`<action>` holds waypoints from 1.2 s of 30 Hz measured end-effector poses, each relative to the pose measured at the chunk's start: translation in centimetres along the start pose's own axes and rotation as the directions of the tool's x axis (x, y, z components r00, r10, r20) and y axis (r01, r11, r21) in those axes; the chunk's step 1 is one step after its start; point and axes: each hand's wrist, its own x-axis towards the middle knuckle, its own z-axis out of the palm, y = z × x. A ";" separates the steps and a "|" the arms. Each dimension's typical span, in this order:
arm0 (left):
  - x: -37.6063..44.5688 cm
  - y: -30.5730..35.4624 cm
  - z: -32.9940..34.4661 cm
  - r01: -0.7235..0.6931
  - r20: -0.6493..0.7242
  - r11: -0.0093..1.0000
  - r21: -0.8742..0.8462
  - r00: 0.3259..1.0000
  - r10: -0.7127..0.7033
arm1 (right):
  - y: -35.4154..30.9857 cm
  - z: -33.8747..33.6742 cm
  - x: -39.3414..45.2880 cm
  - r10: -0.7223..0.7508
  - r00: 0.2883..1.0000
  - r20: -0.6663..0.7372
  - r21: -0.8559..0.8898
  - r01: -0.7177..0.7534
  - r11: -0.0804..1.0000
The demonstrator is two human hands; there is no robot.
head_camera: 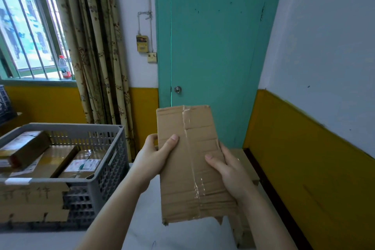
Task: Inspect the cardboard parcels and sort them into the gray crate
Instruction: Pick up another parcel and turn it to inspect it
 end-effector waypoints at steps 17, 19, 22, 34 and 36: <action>-0.1 -0.6 -0.8 -0.120 0.050 0.989 -0.091 0.991 0.125 | 0.9 -0.7 0.6 0.029 0.999 0.044 0.170 -0.036 0.985; -0.1 -0.8 -0.7 -0.116 0.029 0.988 -0.104 0.992 0.119 | 1.2 -0.6 0.5 0.011 0.999 0.045 0.113 -0.016 0.993; -0.3 -1.2 -0.3 -0.123 0.001 0.987 -0.107 0.992 0.124 | 0.9 -0.4 0.6 0.005 0.999 0.040 0.104 -0.009 0.995; -1.4 -1.4 -0.7 -0.033 0.291 0.966 -0.256 0.950 0.110 | 0.3 -0.4 1.0 0.014 0.997 -0.071 0.190 0.000 0.982; -1.5 -1.4 -0.4 -0.023 0.270 0.957 -0.291 0.957 0.105 | 0.4 -0.1 0.9 0.001 0.998 -0.069 0.150 0.009 0.989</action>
